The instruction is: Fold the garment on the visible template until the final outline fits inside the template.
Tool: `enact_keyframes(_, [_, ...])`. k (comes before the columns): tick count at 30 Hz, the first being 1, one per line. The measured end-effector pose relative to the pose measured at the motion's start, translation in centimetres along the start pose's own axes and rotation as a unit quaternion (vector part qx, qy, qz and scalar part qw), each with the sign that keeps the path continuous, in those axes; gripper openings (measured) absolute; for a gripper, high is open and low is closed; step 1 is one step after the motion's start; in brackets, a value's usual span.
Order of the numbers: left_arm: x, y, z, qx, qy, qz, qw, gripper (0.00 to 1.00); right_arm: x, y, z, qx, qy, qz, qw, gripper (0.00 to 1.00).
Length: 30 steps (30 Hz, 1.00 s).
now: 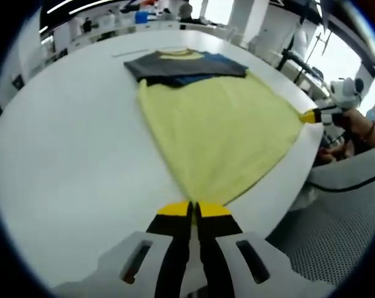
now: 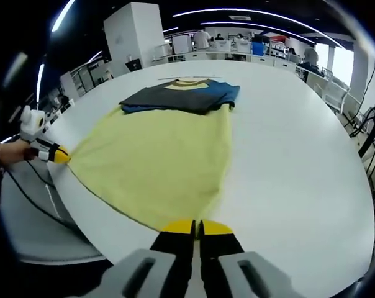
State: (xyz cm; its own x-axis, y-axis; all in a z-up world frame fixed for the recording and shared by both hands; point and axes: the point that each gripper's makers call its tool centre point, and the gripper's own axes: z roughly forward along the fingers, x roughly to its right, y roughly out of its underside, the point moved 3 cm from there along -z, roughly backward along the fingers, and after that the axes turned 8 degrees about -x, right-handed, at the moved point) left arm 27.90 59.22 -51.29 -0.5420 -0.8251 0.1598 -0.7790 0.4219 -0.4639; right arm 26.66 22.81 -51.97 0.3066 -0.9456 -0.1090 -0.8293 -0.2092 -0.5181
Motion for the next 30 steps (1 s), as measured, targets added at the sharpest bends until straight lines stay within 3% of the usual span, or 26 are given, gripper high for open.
enact_keyframes(9, [-0.2, 1.4, -0.7, -0.021, 0.004, -0.013, 0.9997, 0.0, -1.0, 1.2, -0.4, -0.005, -0.017, 0.0, 0.9998, 0.0])
enact_keyframes(17, [-0.2, 2.6, -1.3, -0.039, -0.004, 0.014, 0.9991, 0.0, -2.2, 2.1, -1.0, -0.006, -0.021, 0.002, 0.9998, 0.0])
enact_keyframes(30, [0.2, 4.2, -2.0, -0.056, 0.009, 0.014, 0.9983, 0.0, -3.0, 3.4, -1.6, -0.01, -0.03, 0.007, 0.9995, 0.0])
